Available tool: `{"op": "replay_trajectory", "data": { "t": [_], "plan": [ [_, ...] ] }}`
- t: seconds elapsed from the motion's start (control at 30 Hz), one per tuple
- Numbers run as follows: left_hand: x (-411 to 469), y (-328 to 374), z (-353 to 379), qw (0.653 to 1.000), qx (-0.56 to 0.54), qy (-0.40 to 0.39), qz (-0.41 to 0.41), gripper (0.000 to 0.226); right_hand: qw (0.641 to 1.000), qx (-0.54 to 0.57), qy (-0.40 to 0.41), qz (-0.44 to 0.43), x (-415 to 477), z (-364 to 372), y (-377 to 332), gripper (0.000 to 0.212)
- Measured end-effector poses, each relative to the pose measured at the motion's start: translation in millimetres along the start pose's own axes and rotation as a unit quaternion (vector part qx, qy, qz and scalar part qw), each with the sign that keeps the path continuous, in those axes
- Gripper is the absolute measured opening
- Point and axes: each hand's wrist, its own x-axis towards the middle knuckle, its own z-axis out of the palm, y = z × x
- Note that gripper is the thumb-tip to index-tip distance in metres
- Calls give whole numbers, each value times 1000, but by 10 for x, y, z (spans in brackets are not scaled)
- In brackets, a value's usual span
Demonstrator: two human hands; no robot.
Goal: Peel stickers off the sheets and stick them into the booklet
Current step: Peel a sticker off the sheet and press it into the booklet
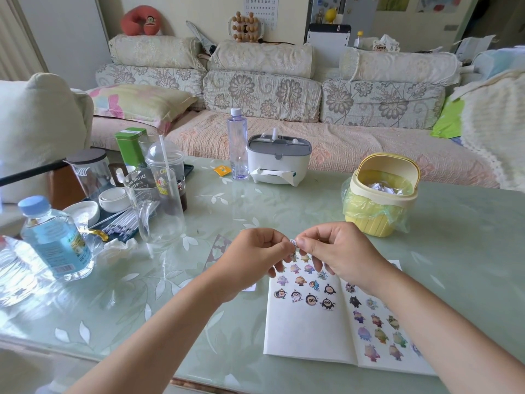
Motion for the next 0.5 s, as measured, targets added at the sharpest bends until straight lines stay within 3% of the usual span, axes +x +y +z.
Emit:
{"op": "replay_trajectory", "data": {
  "t": [0.3,0.5],
  "plan": [
    [7,-1,22,1000,-6,11,7,16,999,-44,0,-19,0,59,25,21],
    [22,-14,14,999,-46,11,7,15,998,56,-4,19,18,63,13,21]
  ]
}}
